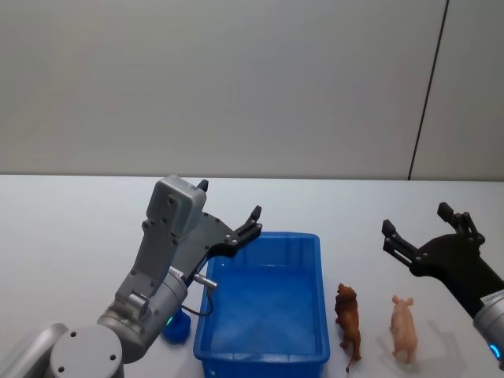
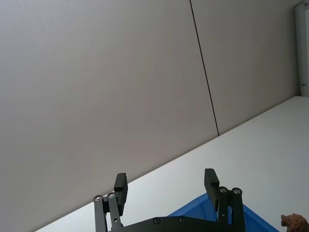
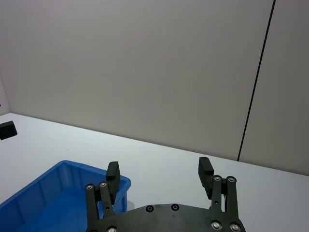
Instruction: Pick up the two dolls from the table and place them into the box.
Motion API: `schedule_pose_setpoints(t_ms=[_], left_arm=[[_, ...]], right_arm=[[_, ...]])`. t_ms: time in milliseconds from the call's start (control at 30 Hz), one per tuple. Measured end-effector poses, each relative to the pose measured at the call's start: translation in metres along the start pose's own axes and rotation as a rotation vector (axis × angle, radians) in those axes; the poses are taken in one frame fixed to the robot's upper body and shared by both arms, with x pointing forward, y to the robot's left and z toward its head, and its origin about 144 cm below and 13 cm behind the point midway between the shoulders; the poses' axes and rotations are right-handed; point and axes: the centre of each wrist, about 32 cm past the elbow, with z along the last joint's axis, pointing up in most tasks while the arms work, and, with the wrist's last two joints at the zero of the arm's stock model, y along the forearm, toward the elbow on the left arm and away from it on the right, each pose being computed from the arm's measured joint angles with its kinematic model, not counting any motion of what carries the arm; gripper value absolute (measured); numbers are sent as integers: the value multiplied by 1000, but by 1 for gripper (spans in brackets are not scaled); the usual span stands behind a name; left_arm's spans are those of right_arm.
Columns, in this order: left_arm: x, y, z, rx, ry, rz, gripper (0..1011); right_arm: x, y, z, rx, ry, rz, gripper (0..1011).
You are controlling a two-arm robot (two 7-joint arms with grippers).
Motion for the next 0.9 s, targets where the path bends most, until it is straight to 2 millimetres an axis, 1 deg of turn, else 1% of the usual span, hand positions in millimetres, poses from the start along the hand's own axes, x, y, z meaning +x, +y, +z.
schedule_pose_setpoints(t_ms=[900], left_arm=[[0, 0, 0, 0, 0, 0, 1001]], right_arm=[[0, 0, 0, 0, 0, 0, 1001]])
